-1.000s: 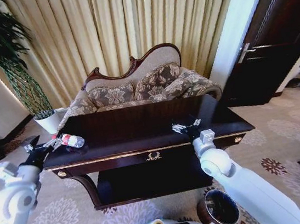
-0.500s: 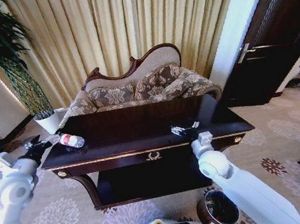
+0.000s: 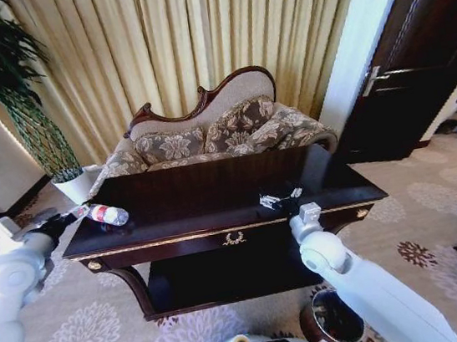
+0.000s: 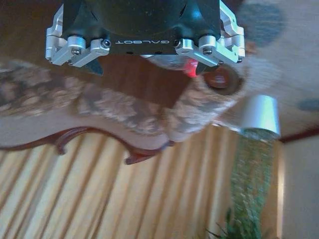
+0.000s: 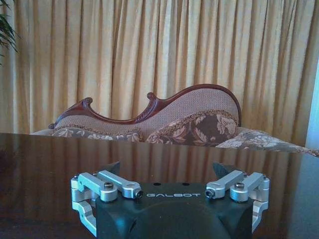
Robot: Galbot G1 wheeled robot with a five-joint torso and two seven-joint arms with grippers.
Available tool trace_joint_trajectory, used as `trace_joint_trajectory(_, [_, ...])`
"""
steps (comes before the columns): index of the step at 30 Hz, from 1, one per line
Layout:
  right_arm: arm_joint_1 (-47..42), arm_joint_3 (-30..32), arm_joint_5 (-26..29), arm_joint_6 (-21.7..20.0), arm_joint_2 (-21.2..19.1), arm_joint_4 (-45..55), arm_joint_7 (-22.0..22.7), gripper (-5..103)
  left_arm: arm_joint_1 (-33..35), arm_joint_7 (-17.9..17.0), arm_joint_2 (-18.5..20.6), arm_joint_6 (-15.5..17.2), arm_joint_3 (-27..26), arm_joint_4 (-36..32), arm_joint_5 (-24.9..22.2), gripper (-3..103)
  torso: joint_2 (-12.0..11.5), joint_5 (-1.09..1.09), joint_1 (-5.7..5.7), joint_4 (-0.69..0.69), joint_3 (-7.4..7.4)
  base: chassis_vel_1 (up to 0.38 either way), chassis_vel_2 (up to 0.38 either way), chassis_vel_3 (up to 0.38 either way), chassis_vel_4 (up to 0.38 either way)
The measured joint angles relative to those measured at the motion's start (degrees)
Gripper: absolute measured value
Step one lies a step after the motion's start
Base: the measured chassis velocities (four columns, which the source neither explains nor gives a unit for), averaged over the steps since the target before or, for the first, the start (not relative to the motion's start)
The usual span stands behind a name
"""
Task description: Move to the front of the table and place the trash on the table into the trash bin.
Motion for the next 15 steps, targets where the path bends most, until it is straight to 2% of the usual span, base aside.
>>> trace_joint_trajectory(1, [0.07,-0.05,0.00,0.00,-0.02,-0.09,-0.01,100,-1.18,-0.97,0.08,0.31,0.58,0.35,-1.84,100,0.00,0.00,0.00,0.01,0.00,0.000,0.000,0.000,0.000])
trace_joint_trajectory(2, [0.12,-0.09,0.00,0.00,-0.02,-0.15,-0.02,100,-2.68,-4.07,0.19,1.14,1.44,0.47,-4.04,100,0.00,0.00,0.00,0.00,0.00,0.000,0.000,0.000,0.000])
trace_joint_trajectory(4, [0.20,-0.12,0.01,0.00,0.05,-0.19,-0.06,100,-6.64,-13.25,0.48,2.30,3.98,0.48,-10.26,100,0.00,0.00,0.00,-0.01,0.00,0.000,0.000,0.000,0.000])
trace_joint_trajectory(5, [0.20,-0.12,0.01,0.00,0.05,-0.19,-0.06,100,-6.64,-13.25,0.48,2.30,3.98,0.48,-10.26,100,0.00,0.00,0.00,-0.01,0.00,0.000,0.000,0.000,0.000])
trace_joint_trajectory(6, [0.20,-0.13,0.02,0.00,0.14,-0.21,-0.07,100,-8.78,-17.60,0.68,2.45,5.45,0.48,-13.42,100,0.00,0.01,0.00,-0.03,0.00,0.000,0.000,0.000,0.000])
trace_joint_trajectory(7, [0.20,-0.13,0.02,0.00,0.14,-0.21,-0.07,100,-8.78,-17.60,0.68,2.45,5.45,0.48,-13.42,100,0.00,0.01,0.00,-0.03,0.00,0.000,0.000,0.000,0.000])
trace_joint_trajectory(10, [0.02,-0.20,-0.10,0.05,0.37,-0.46,-0.20,100,-13.48,-26.74,0.86,1.85,8.21,0.08,-22.14,100,0.00,0.01,0.00,-0.02,0.00,0.000,0.000,0.000,0.000])
trace_joint_trajectory(11, [0.02,-0.20,-0.10,0.05,0.37,-0.46,-0.20,100,-13.48,-26.74,0.86,1.85,8.21,0.08,-22.14,100,0.00,0.01,0.00,-0.02,0.00,0.000,0.000,0.000,0.000])
trace_joint_trajectory(12, [0.02,-0.23,-0.15,0.07,0.44,-0.53,-0.22,100,-14.18,-28.40,0.86,1.57,8.47,0.01,-24.10,100,0.00,0.01,0.00,-0.01,0.00,0.000,0.000,0.000,0.000])
trace_joint_trajectory(14, [0.06,-0.41,-0.27,0.14,0.69,-0.81,-0.27,100,-15.65,-34.28,0.75,0.66,8.94,-0.10,-29.70,100,0.00,0.01,0.00,-0.02,0.00,0.000,0.000,0.000,0.000])
trace_joint_trajectory(15, [0.06,-0.41,-0.27,0.14,0.69,-0.81,-0.27,100,-15.65,-34.28,0.75,0.66,8.94,-0.10,-29.70,100,0.00,0.01,0.00,-0.02,0.00,0.000,0.000,0.000,0.000])
